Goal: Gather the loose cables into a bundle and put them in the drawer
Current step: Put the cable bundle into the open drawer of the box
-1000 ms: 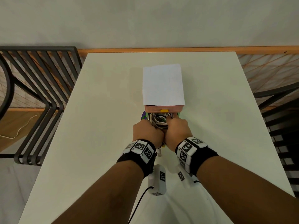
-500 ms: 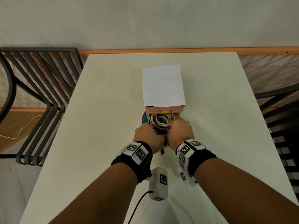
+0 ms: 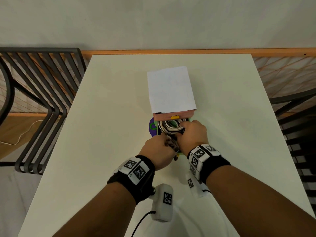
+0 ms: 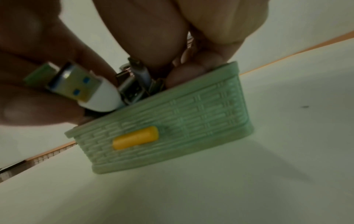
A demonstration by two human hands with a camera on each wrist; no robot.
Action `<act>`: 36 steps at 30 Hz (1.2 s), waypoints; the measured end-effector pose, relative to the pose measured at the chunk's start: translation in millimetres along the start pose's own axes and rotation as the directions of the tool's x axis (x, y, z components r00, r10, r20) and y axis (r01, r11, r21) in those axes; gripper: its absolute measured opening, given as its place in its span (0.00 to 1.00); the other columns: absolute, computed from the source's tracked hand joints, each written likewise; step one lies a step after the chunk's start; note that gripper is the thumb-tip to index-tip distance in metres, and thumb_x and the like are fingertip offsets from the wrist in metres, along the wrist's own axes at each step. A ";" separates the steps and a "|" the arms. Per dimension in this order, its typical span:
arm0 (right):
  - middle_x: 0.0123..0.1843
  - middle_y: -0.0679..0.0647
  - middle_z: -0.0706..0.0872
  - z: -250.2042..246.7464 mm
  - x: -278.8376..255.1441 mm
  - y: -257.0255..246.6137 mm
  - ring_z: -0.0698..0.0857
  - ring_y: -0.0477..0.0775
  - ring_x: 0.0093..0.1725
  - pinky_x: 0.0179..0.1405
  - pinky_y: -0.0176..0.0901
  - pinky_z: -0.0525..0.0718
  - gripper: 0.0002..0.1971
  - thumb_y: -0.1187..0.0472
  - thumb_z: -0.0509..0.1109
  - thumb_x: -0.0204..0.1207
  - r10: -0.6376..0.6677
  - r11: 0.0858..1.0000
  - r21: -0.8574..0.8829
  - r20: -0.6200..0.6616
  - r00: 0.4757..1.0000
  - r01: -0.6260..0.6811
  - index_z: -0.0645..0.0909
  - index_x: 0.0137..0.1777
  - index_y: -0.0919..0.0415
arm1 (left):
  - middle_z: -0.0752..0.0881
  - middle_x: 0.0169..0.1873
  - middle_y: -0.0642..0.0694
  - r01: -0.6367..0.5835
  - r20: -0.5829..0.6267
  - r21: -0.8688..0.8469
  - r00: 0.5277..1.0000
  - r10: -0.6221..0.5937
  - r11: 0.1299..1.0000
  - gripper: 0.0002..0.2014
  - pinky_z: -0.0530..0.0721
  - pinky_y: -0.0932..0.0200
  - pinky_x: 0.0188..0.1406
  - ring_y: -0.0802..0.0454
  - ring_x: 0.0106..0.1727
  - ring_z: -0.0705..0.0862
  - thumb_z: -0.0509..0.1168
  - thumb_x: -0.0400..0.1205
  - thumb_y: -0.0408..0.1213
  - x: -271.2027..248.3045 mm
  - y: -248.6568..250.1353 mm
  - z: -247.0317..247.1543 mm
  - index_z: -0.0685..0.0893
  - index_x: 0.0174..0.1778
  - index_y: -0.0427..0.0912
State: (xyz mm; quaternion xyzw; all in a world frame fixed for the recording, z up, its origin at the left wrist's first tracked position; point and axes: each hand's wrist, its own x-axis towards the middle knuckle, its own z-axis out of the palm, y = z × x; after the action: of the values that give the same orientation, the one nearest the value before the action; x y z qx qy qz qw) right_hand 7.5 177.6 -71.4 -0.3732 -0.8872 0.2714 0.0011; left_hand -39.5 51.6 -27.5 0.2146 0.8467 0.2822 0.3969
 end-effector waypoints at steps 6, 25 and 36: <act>0.41 0.58 0.88 -1.8 -0.9 -3.0 0.87 0.62 0.41 0.41 0.47 0.87 0.09 0.63 0.70 0.70 0.028 0.995 0.096 -0.019 0.999 -0.026 0.81 0.50 0.56 | 0.92 0.47 0.54 -0.131 -0.004 -0.006 0.991 0.131 0.991 0.20 0.87 0.43 0.58 0.49 0.52 0.90 0.63 0.67 0.32 0.1 -29.5 -2.5 0.85 0.54 0.50; 0.51 0.54 0.91 -20.0 -25.1 13.3 0.88 0.57 0.53 0.56 0.43 0.85 0.14 0.59 0.75 0.73 -0.427 0.899 0.037 0.296 0.854 0.437 0.87 0.59 0.53 | 0.90 0.50 0.42 -0.170 -0.293 0.256 0.924 0.245 0.951 0.26 0.74 0.61 0.43 0.40 0.52 0.86 0.77 0.74 0.43 15.7 -16.5 4.6 0.82 0.69 0.51; 0.58 0.54 0.87 -29.4 -23.9 11.6 0.85 0.60 0.56 0.57 0.51 0.84 0.17 0.67 0.66 0.72 -0.514 0.796 -0.112 0.393 0.762 0.595 0.88 0.58 0.57 | 0.81 0.52 0.32 -0.324 -0.187 0.453 0.876 0.444 0.831 0.14 0.74 0.59 0.43 0.34 0.46 0.83 0.69 0.79 0.29 7.6 -28.6 8.3 0.87 0.61 0.32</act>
State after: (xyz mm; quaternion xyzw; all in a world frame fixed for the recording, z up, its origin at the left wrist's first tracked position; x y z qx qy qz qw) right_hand 38.4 182.6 -47.2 -0.0363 -0.9692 0.2145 -0.1158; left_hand -41.4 37.2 -54.6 0.4171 0.8731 0.2015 0.1518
